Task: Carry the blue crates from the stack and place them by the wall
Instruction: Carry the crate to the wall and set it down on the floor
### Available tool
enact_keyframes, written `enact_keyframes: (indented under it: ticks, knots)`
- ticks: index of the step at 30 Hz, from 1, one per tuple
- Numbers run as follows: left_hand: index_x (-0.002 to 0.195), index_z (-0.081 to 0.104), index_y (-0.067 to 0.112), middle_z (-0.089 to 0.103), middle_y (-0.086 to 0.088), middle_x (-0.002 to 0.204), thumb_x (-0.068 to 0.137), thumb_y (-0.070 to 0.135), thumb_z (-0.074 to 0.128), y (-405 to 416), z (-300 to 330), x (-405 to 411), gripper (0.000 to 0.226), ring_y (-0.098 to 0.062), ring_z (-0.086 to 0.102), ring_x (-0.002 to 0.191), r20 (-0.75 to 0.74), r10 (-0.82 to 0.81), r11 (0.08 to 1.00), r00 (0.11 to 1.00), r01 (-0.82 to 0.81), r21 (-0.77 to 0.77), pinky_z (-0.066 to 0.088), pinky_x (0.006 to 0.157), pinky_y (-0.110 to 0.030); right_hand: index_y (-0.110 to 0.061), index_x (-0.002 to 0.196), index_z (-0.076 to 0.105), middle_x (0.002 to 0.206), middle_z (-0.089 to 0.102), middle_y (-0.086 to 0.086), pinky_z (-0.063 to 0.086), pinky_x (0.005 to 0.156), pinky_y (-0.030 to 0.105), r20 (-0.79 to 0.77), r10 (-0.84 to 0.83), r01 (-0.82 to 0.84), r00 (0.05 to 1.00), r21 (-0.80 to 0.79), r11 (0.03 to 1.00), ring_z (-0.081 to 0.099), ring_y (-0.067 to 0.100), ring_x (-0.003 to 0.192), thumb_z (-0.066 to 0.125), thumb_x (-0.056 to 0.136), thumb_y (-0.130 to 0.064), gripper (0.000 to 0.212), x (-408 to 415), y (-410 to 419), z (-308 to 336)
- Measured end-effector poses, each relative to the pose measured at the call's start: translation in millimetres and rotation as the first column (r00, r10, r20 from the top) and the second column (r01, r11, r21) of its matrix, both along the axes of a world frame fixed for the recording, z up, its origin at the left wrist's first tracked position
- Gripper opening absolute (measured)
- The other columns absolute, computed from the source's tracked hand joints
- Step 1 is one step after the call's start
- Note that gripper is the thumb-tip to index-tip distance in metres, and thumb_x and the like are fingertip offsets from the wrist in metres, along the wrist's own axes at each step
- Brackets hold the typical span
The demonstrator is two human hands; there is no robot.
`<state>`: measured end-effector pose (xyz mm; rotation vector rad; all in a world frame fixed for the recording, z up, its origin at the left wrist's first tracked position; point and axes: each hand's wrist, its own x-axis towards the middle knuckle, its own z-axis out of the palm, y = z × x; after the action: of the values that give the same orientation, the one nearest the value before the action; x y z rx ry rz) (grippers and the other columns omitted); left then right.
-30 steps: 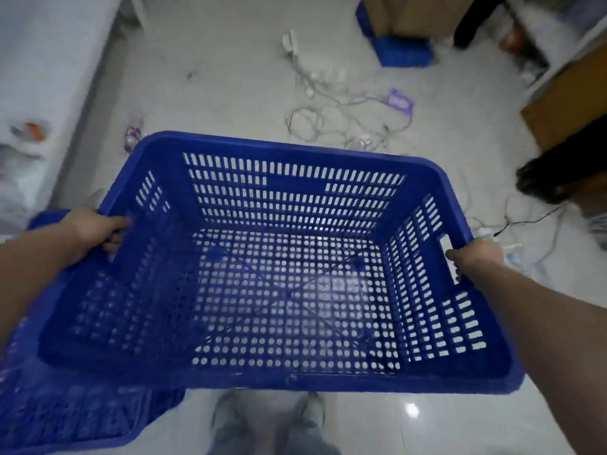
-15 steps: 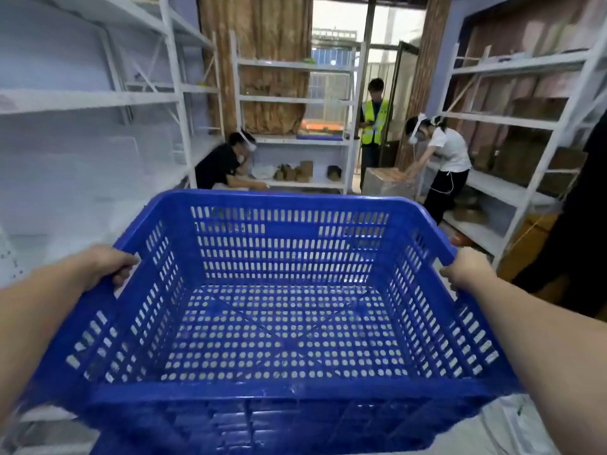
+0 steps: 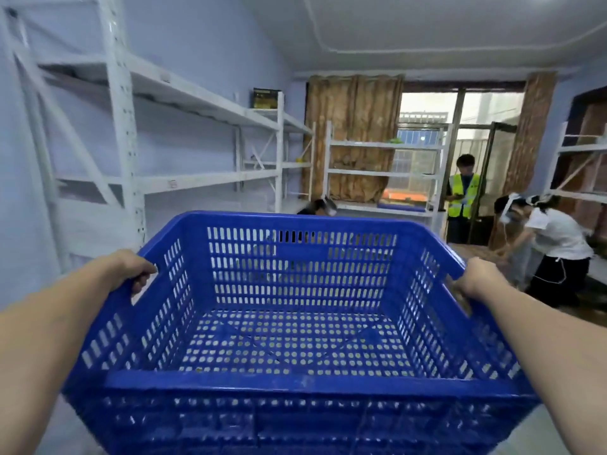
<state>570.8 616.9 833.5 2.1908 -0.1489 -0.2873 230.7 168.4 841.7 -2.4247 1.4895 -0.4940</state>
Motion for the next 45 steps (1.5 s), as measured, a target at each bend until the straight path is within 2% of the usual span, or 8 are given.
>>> enact_keyframes:
  ticks: [9, 13, 16, 18, 23, 33, 36, 45]
  knots:
    - [0.063, 0.042, 0.002, 0.039, -0.009, 0.053, 0.095, 0.0, 0.05, 90, -12, -94, 0.033, -0.017, 0.032, 0.035, 0.015, 0.341, 0.94, 0.94, -0.341, 0.006, 0.033, 0.037, -0.021, -0.008, 0.068, 0.056, 0.067, 0.061, 0.007, 0.035, 0.046, 0.027, -0.111, 0.349, -0.354, 0.931, -0.028, 0.935, 0.047, 0.014, 0.05, 0.058, 0.084, -0.017, 0.018, 83, -9, -9]
    - [0.062, 0.042, 0.003, 0.039, -0.01, 0.054, 0.096, -0.001, 0.047, 148, -21, -151, 0.034, -0.018, 0.032, 0.044, 0.006, 0.489, 0.872, 0.872, -0.489, 0.029, 0.033, 0.042, -0.024, -0.006, 0.083, 0.063, 0.079, 0.062, 0.011, 0.044, 0.059, 0.029, -0.141, 0.511, -0.518, 0.848, -0.017, 0.855, 0.057, 0.026, 0.068, 0.06, 0.077, -0.021, 0.016, 142, 23, -27]
    - [0.056, 0.042, 0.003, 0.04, -0.009, 0.045, 0.095, -0.001, 0.047, 202, -22, -195, 0.04, -0.018, 0.033, 0.037, 0.019, 0.61, 0.79, 0.792, -0.61, 0.063, 0.033, 0.041, -0.024, -0.006, 0.095, 0.066, 0.091, 0.066, 0.016, 0.043, 0.066, 0.028, -0.122, 0.614, -0.619, 0.78, -0.007, 0.785, 0.064, 0.03, 0.084, 0.064, 0.08, -0.023, 0.023, 176, 85, -32]
    - [0.054, 0.042, 0.004, 0.04, -0.008, 0.038, 0.095, 0.0, 0.048, 239, -18, -226, 0.042, -0.019, 0.034, 0.034, 0.041, 0.692, 0.716, 0.721, -0.693, 0.088, 0.034, 0.035, -0.023, -0.002, 0.101, 0.066, 0.076, 0.063, 0.012, 0.042, 0.065, 0.028, -0.127, 0.688, -0.692, 0.715, 0.01, 0.722, 0.064, 0.025, 0.074, 0.064, 0.084, -0.022, 0.026, 190, 137, -31]
    - [0.056, 0.044, 0.002, 0.042, -0.011, 0.045, 0.095, 0.001, 0.049, 332, -15, -296, 0.04, -0.022, 0.036, 0.043, 0.047, 0.829, 0.55, 0.557, -0.827, 0.114, 0.033, 0.044, -0.028, -0.005, 0.072, 0.054, 0.06, 0.056, 0.006, 0.036, 0.043, 0.025, -0.068, 0.809, -0.804, 0.584, 0.089, 0.587, 0.054, 0.016, 0.049, 0.059, 0.09, -0.016, 0.022, 218, 268, -31]
    - [0.056, 0.043, 0.002, 0.038, -0.006, 0.033, 0.095, 0.0, 0.049, 531, -44, -424, 0.04, -0.021, 0.033, 0.037, 0.014, 0.969, 0.243, 0.246, -0.964, 0.111, 0.029, 0.031, -0.018, -0.002, 0.075, 0.053, 0.077, 0.067, 0.019, 0.053, 0.053, 0.033, 0.052, 0.95, -0.938, 0.308, 0.182, 0.294, 0.064, 0.028, 0.057, 0.06, 0.087, -0.008, 0.015, 259, 552, -61]
    - [0.056, 0.04, 0.003, 0.037, -0.006, 0.039, 0.096, 0.0, 0.048, 578, -52, -445, 0.04, -0.02, 0.032, 0.033, -0.019, 0.98, 0.2, 0.199, -0.975, 0.095, 0.03, 0.034, -0.019, -0.003, 0.077, 0.052, 0.073, 0.063, 0.017, 0.044, 0.043, 0.026, 0.051, 0.962, -0.942, 0.27, 0.223, 0.252, 0.058, 0.023, 0.05, 0.057, 0.088, -0.007, 0.013, 260, 613, -80]
    - [0.055, 0.039, 0.002, 0.036, -0.006, 0.032, 0.095, -0.002, 0.047, 656, -80, -422, 0.041, -0.021, 0.031, 0.041, -0.083, 0.989, 0.133, 0.125, -0.986, 0.103, 0.031, 0.039, -0.023, -0.003, 0.088, 0.054, 0.073, 0.063, 0.016, 0.056, 0.059, 0.036, 0.03, 0.969, -0.943, 0.244, 0.24, 0.23, 0.063, 0.028, 0.055, 0.056, 0.086, -0.006, 0.005, 295, 704, -120]
